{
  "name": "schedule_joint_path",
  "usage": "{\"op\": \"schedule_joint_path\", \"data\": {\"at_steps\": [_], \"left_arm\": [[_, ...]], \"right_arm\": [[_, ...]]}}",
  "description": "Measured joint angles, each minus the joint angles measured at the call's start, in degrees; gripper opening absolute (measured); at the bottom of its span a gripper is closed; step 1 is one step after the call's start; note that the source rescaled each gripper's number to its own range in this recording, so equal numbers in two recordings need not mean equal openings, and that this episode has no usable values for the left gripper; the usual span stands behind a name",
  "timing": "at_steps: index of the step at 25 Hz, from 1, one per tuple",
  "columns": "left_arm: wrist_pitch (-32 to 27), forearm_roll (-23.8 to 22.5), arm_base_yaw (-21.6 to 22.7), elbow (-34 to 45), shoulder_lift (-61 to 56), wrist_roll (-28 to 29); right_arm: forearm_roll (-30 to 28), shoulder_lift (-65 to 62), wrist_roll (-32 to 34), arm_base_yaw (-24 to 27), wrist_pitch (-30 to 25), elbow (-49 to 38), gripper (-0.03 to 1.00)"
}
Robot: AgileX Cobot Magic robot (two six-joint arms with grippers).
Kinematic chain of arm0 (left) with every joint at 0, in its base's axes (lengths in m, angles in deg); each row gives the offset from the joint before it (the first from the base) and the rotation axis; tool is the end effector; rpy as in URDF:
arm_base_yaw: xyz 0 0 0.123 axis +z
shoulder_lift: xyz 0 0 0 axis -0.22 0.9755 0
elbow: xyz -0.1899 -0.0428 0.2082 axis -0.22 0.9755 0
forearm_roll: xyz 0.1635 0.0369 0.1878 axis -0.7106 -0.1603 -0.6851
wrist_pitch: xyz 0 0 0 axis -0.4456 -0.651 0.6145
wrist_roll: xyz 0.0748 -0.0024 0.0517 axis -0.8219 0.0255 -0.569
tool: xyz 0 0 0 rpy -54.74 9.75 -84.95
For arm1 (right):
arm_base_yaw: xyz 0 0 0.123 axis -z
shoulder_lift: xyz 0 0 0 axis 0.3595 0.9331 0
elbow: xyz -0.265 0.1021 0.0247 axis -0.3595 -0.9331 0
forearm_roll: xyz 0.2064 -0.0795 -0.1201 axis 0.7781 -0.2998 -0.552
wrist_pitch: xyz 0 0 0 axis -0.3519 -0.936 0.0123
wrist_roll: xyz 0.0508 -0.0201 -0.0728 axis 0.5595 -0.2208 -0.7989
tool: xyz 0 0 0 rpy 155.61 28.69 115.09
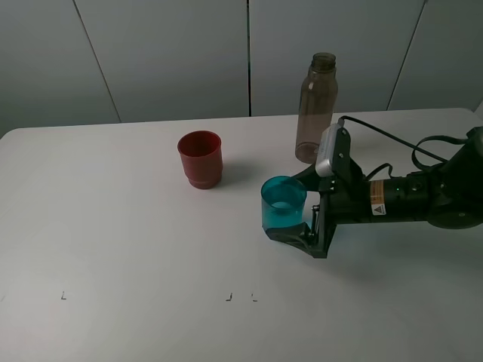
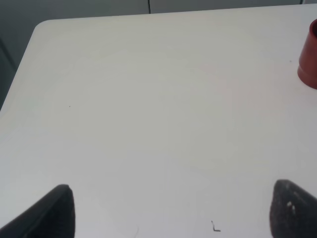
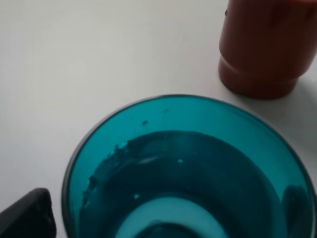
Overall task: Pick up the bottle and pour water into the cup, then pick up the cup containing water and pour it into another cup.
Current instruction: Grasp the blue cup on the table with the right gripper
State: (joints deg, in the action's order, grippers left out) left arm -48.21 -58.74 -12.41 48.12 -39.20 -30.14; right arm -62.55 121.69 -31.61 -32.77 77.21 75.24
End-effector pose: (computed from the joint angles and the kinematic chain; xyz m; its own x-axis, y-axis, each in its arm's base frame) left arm -0.0075 0.0017 0.2781 -0.4697 0.0140 -0.8827 -0.0142 0.9996 0.0234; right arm 0.2583 0.1237 0.0666 -0.0992 -0.4528 -0.8861 -0.9478 0.3142 -0.0545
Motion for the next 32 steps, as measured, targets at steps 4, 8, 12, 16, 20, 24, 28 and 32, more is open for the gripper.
{"op": "schedule_joint_path", "data": {"at_steps": [4,8,12,16,20,24,28,32], "left_arm": [[0.0,0.0,0.0,0.0,0.0,0.4],[0.0,0.0,0.0,0.0,0.0,0.0],[0.0,0.0,0.0,0.0,0.0,0.0],[0.0,0.0,0.0,0.0,0.0,0.0],[0.0,0.0,0.0,0.0,0.0,0.0],[0.0,0.0,0.0,0.0,0.0,0.0],[0.0,0.0,0.0,0.0,0.0,0.0],[0.0,0.0,0.0,0.0,0.0,0.0]], "right_arm": [[0.0,0.4,0.0,-0.2,0.2,0.4,1.00],[0.0,0.5,0.0,-0.2,0.2,0.4,1.00],[0.0,0.5,-0.1,-0.2,0.3,0.4,1.00],[0.0,0.5,-0.3,-0.2,0.7,0.4,1.00],[0.0,0.5,-0.4,-0.2,1.9,0.4,1.00],[0.0,0.5,-0.4,-0.3,2.6,0.4,1.00],[1.0,0.6,-0.4,-1.0,2.8,0.5,1.00],[1.3,0.6,-0.4,-1.2,2.8,1.1,1.00]]}}
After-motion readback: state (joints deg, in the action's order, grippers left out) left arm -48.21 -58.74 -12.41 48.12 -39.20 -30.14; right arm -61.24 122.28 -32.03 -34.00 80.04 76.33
